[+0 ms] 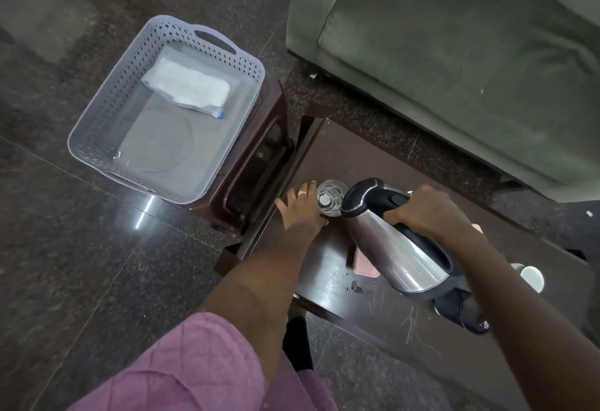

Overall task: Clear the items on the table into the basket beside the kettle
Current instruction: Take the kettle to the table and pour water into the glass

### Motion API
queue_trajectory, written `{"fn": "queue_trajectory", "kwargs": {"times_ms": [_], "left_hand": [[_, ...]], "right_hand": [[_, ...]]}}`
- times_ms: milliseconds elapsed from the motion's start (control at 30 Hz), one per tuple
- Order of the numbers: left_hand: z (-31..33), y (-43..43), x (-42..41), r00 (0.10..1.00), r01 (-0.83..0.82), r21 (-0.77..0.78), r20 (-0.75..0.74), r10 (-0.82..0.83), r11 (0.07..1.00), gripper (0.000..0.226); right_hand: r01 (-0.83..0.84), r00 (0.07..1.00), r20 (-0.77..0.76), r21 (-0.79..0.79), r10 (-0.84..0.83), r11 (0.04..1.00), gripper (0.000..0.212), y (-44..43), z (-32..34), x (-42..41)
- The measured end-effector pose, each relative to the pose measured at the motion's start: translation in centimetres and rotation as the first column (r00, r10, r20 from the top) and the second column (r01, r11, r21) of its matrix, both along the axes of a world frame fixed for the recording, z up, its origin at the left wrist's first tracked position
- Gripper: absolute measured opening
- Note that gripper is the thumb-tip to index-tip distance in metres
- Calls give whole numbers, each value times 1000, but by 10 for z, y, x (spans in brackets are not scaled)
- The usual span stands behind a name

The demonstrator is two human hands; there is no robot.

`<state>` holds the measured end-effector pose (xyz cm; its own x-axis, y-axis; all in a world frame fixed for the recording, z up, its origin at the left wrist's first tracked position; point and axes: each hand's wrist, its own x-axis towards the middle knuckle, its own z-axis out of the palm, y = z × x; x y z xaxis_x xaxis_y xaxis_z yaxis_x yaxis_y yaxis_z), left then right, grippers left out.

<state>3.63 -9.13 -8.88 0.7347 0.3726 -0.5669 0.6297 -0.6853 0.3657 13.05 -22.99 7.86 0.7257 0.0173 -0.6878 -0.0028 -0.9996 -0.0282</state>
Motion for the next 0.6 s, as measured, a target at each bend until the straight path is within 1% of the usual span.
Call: {"fn": "queue_trajectory", "kwargs": {"times_ms": [233, 400, 600], "left_hand": [[-2, -3, 12, 999, -47, 29, 22, 47, 998, 90], [-3, -6, 10, 998, -55, 39, 39, 53, 998, 81], [-2, -7, 11, 998, -60, 68, 21, 59, 996, 78]], "right_hand": [[11, 1000, -5, 6, -11, 1000, 56, -1, -2, 0], [10, 1000, -11, 10, -10, 1000, 46, 0, 2, -1], [-1, 1000, -20, 13, 2, 1000, 40, 0, 3, -3]]}}
